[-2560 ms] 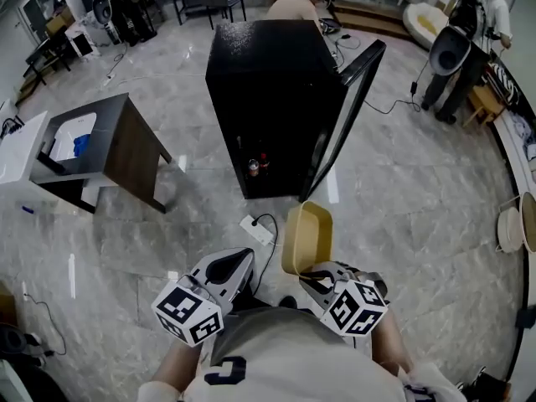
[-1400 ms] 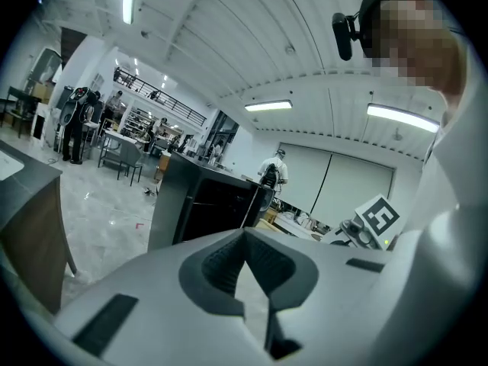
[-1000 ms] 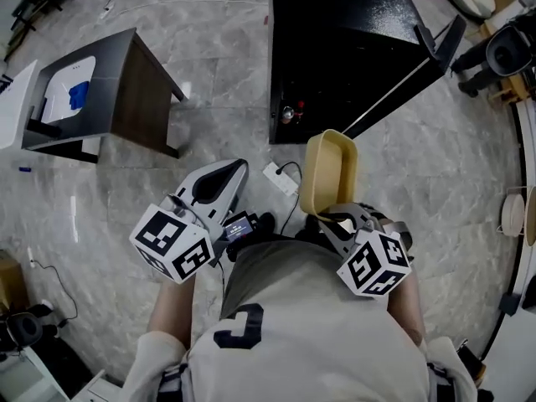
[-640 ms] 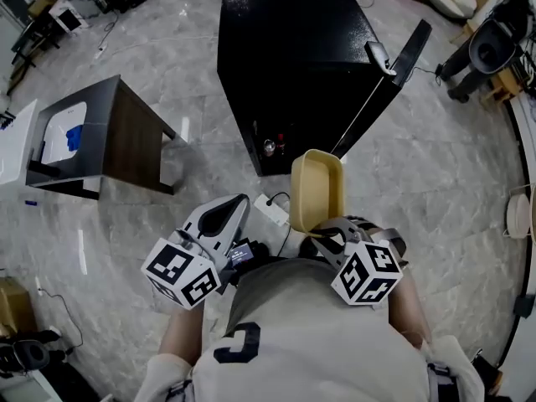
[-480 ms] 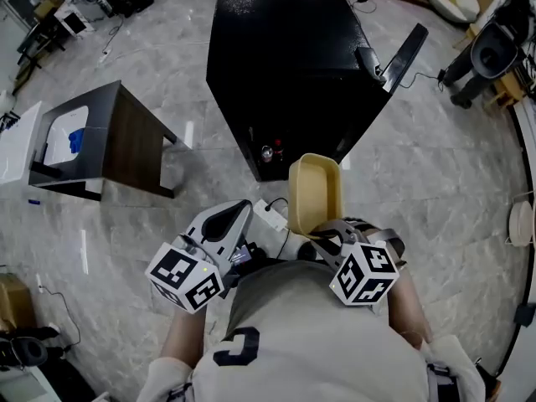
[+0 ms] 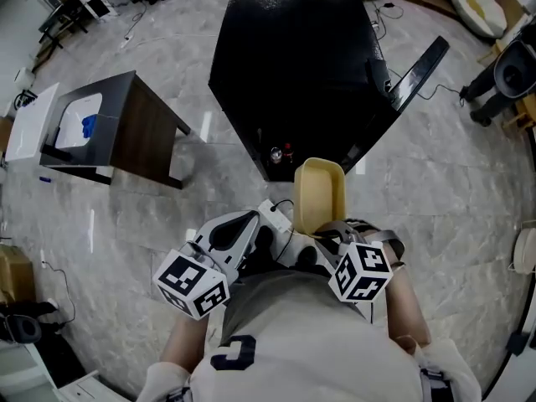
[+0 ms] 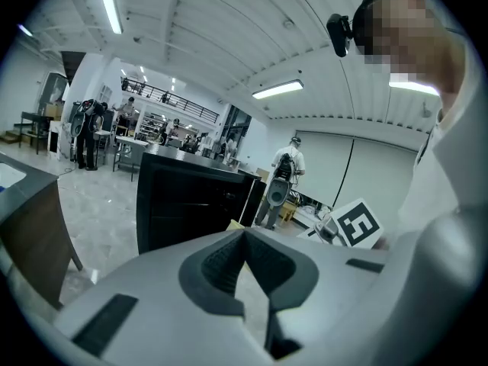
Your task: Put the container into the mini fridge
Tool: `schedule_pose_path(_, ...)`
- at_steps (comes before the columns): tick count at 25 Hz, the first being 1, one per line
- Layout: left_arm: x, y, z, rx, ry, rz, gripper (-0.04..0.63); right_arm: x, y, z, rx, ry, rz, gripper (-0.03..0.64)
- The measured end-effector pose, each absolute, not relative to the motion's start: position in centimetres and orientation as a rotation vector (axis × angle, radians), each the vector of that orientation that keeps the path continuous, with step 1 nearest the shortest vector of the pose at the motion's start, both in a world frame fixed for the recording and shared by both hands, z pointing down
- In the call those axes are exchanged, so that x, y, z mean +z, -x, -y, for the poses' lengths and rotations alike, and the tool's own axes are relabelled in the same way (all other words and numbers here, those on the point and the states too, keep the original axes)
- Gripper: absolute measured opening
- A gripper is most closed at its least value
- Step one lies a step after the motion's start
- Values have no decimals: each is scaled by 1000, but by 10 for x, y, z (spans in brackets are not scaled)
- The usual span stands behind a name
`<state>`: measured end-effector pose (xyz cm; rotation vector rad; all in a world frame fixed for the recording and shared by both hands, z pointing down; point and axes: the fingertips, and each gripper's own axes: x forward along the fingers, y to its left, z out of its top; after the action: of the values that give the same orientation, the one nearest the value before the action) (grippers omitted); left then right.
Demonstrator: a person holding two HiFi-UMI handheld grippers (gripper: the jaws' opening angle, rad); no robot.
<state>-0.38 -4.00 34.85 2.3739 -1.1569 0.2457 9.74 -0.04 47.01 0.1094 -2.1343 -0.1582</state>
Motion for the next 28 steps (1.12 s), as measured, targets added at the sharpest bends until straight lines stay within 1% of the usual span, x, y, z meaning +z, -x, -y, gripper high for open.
schedule_pose_path(6, 363, 32, 63, 220, -2368, 1124, 57, 478, -76, 30, -142, -140, 2076, 32)
schedule_pose_path(11, 384, 65, 79, 300, -2409, 1062, 57, 489, -51, 61, -143, -201, 2010, 32)
schedule_pose_path(17, 385, 101, 96, 244, -2429, 980, 57, 507, -30, 95, -124, -260, 1909, 32)
schedule_pose_path(21, 391, 114, 104, 253, -2457, 910, 57, 516, -18, 113, -116, -291, 1874, 32)
schedule_pose_path(28, 394, 112, 117, 236, -2469, 868, 57, 545, -22, 135, -91, -285, 1822, 32)
